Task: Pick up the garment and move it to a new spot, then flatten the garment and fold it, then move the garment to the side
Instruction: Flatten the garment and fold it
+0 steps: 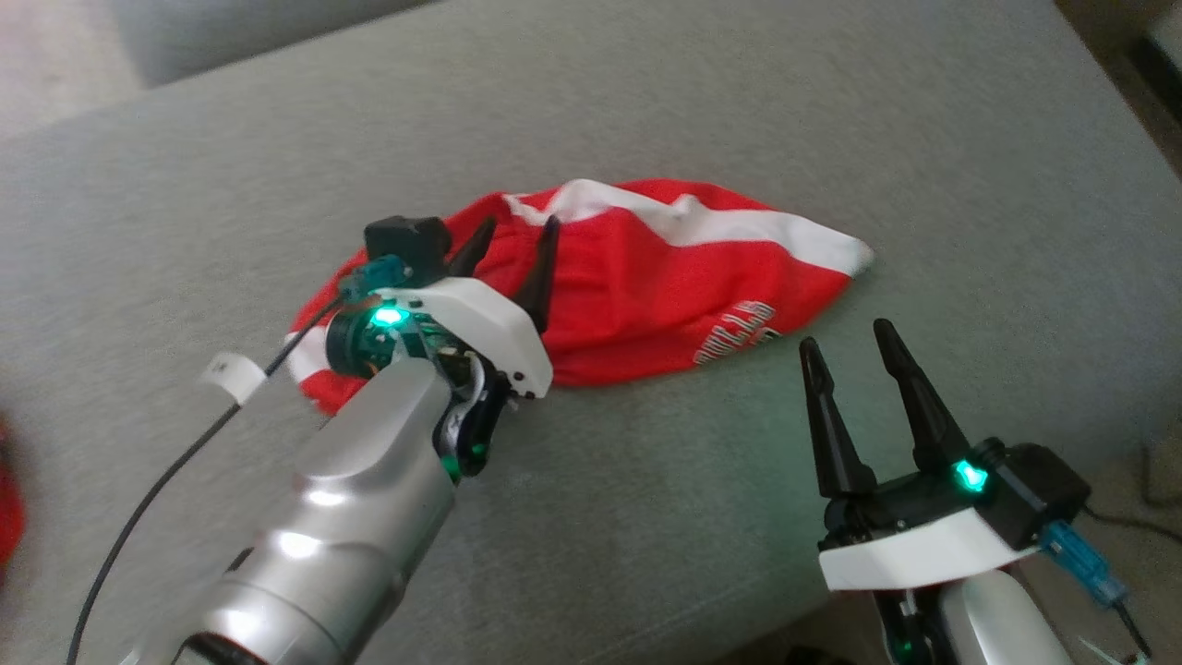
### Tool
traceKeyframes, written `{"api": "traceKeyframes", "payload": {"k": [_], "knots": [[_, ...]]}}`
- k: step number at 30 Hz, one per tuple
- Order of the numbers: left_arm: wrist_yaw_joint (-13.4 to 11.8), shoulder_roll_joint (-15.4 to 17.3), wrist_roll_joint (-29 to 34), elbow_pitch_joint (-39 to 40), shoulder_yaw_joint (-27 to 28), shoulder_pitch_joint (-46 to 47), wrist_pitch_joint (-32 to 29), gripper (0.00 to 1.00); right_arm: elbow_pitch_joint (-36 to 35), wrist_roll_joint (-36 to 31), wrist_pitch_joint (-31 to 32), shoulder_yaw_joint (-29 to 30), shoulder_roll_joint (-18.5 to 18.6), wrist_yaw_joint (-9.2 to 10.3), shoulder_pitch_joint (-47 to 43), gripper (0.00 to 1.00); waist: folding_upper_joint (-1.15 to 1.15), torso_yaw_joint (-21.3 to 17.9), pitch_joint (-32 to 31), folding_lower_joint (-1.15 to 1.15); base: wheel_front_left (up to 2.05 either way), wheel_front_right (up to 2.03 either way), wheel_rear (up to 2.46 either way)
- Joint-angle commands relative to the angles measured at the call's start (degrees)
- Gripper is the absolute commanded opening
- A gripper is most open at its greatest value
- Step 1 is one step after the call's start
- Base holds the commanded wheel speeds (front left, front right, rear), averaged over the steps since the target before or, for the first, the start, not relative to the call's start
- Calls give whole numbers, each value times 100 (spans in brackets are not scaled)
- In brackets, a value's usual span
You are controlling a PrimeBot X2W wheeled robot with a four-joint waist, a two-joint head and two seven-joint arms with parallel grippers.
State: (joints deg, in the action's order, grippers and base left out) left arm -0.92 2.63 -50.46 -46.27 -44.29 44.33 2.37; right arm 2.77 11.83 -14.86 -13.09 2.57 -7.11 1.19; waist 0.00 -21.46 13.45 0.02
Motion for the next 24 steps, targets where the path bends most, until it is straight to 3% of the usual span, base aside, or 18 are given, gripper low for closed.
{"api": "traceKeyframes", "payload": {"k": [1,5,6,7,16,19,24], "knots": [[18,25,-82,53,92,255,-19,100,-192,59,-14,-164,31,-37,167,100,0,-303,249,-2,0,0,0],[14,25,-292,-335,-66,482,107,100,-209,216,-14,-89,31,-37,165,100,0,-415,293,-2,0,0,0],[44,25,-327,-379,-92,511,220,15,-230,264,-14,-41,31,-37,155,100,0,-419,290,-2,0,0,0],[104,25,-349,-404,-135,527,328,0,-258,284,-14,3,31,-37,145,100,0,-410,278,-2,0,0,0],[485,89,-93,-55,-625,-132,1117,0,-433,246,-14,300,31,-37,-51,100,0,65,-86,-2,0,0,0],[423,231,-18,373,-690,-760,1203,0,-421,191,-14,375,31,-37,-170,100,0,337,-212,-2,0,0,0],[99,662,38,1363,-446,-1843,1256,0,-141,138,-14,449,31,-37,-429,100,0,791,-349,-2,0,0,0]]}}
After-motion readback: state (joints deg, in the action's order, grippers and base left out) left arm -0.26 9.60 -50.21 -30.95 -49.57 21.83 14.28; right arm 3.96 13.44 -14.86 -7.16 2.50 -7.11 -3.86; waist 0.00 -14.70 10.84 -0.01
